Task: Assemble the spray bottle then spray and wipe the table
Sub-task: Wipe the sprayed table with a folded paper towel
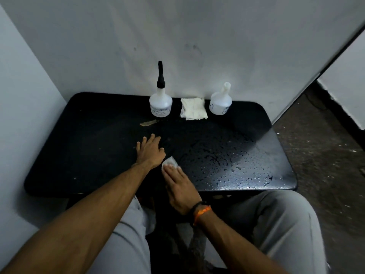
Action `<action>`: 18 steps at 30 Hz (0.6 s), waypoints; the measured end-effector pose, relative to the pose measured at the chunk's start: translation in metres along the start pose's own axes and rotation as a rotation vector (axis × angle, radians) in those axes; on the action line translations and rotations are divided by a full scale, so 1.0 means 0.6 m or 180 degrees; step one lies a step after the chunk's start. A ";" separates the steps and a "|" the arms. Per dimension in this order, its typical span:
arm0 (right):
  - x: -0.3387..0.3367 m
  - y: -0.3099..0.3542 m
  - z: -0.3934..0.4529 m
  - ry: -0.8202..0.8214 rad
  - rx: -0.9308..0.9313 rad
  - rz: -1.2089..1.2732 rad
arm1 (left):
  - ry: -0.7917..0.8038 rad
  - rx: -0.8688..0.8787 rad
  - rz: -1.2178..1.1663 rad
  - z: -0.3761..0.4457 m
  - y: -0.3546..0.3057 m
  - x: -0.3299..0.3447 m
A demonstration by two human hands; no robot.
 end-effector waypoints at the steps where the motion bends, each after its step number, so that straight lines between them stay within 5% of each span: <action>1: -0.014 -0.011 -0.016 0.0082 -0.0071 -0.0039 | -0.0027 -0.0013 -0.0023 -0.001 -0.003 0.000; 6: -0.113 -0.109 -0.067 0.0181 0.0146 -0.0603 | -0.0062 -0.0058 -0.0222 -0.002 -0.018 -0.002; 13: -0.220 -0.253 -0.113 -0.0171 0.2028 -0.1831 | -0.0077 0.0098 -0.0277 -0.014 -0.039 -0.004; 18: -0.164 -0.162 -0.077 -0.0056 0.1315 -0.1570 | -0.0105 0.0173 -0.0348 -0.021 -0.055 -0.004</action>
Point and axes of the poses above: each hand's wrist, its own z-axis towards the middle knuckle, its own x-axis out of the palm, y = z × x, the point moved 7 cm from there along z, towards the middle knuckle, and after that the axes turned 15 degrees about -y, right-handed, at the moved point
